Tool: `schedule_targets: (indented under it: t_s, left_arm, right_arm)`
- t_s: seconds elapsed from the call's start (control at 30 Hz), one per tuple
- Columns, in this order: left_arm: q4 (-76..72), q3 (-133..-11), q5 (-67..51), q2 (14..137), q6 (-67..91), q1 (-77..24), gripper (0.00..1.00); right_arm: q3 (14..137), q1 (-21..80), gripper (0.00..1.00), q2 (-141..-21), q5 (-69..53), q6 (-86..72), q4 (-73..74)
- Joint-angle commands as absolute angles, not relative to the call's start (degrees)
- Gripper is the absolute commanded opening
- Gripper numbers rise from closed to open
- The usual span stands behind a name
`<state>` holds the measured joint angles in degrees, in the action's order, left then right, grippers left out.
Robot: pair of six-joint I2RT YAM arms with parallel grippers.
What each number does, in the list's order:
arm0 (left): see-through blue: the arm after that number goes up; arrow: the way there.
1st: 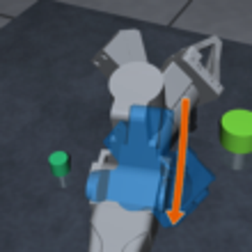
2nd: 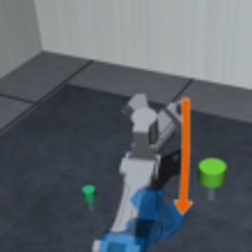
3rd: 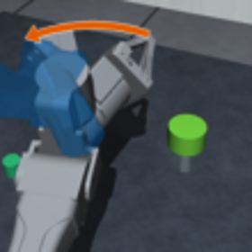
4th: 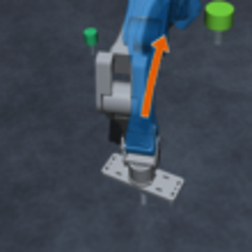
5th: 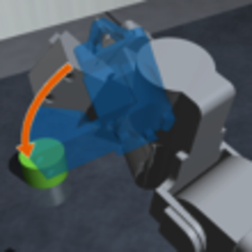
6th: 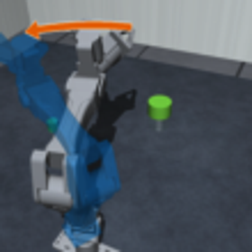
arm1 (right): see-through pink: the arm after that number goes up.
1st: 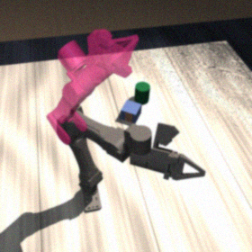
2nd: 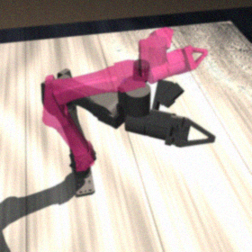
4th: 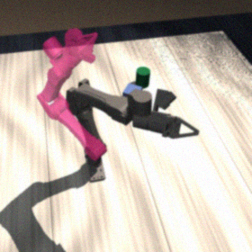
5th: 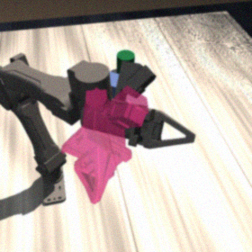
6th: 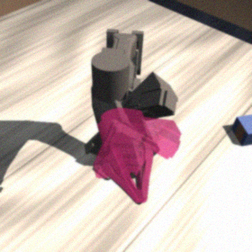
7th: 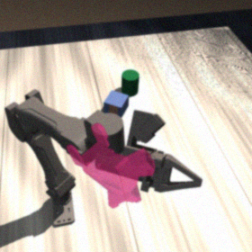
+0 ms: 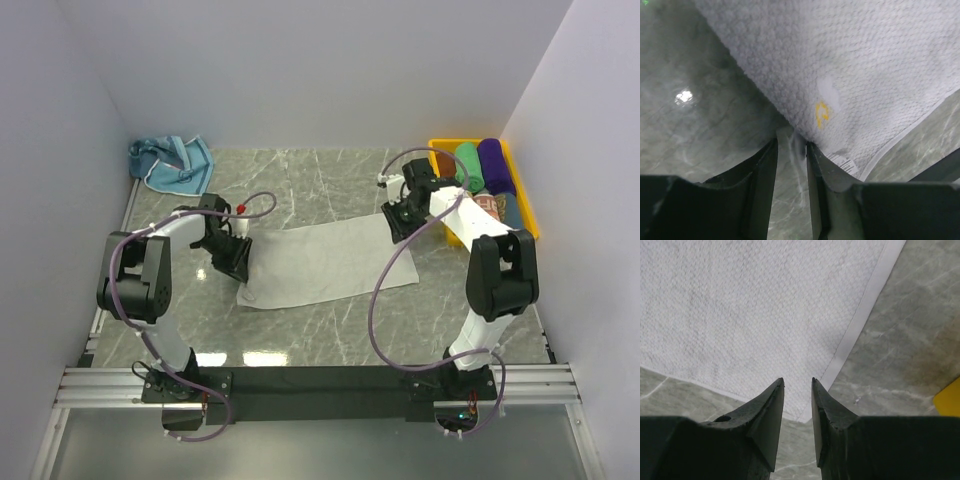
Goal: Roll the towels
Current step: Flatten the towel
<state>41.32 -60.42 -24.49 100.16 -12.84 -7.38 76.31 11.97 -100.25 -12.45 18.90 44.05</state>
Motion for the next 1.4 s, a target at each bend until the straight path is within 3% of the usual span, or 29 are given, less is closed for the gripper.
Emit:
schedule_targets:
  t_s: [0.0,0.13,0.23,0.27,0.33,0.4,0.63,0.87,1.1,1.17,1.27,1.37]
  left_arm:
    - [40.08,-60.91,-27.07,100.20,-11.25,-7.91,0.37]
    - [39.46,-61.17,-25.58,101.77,-10.64,-8.88,0.36]
    - [38.50,-61.70,-23.21,102.83,-9.32,-8.96,0.25]
    - [38.32,-62.05,-22.16,102.74,-8.53,-8.70,0.16]
    - [38.23,-63.19,-19.26,101.09,-7.74,-7.74,0.06]
    - [39.45,-65.03,-18.11,98.63,-8.26,-6.07,0.01]
    - [39.73,-61.01,-3.79,77.72,-13.01,-9.66,0.00]
    - [41.83,-52.56,2.02,82.43,-12.40,-7.48,0.01]
    - [42.98,-55.00,-2.69,86.76,-13.79,-0.71,0.20]
    - [43.50,-57.73,-7.19,85.52,-15.55,2.43,0.34]
    - [42.28,-60.02,-11.24,84.02,-15.38,3.25,0.44]
    - [40.61,-62.66,-11.60,86.47,-13.98,3.34,0.47]
  right_arm:
    - [79.80,12.57,0.36,-102.21,-11.60,17.75,42.10]
    - [80.59,13.01,0.35,-104.06,-11.25,17.58,41.57]
    - [80.68,13.18,0.35,-105.20,-10.46,17.49,41.40]
    - [80.60,13.27,0.35,-105.90,-10.20,17.49,41.22]
    - [80.60,13.36,0.35,-106.69,-8.89,17.66,41.39]
    - [80.68,13.36,0.33,-108.45,-7.48,17.84,42.53]
    - [78.58,13.36,0.31,-109.07,-3.17,18.63,45.87]
    - [79.19,13.36,0.31,-107.75,-3.08,19.42,49.13]
    - [84.45,13.53,0.32,-106.53,-7.20,18.55,52.91]
    - [85.34,13.71,0.33,-105.65,-9.57,17.93,53.26]
    - [87.01,14.15,0.34,-105.38,-11.86,16.70,52.91]
    - [88.33,15.11,0.34,-106.26,-12.74,16.00,51.86]
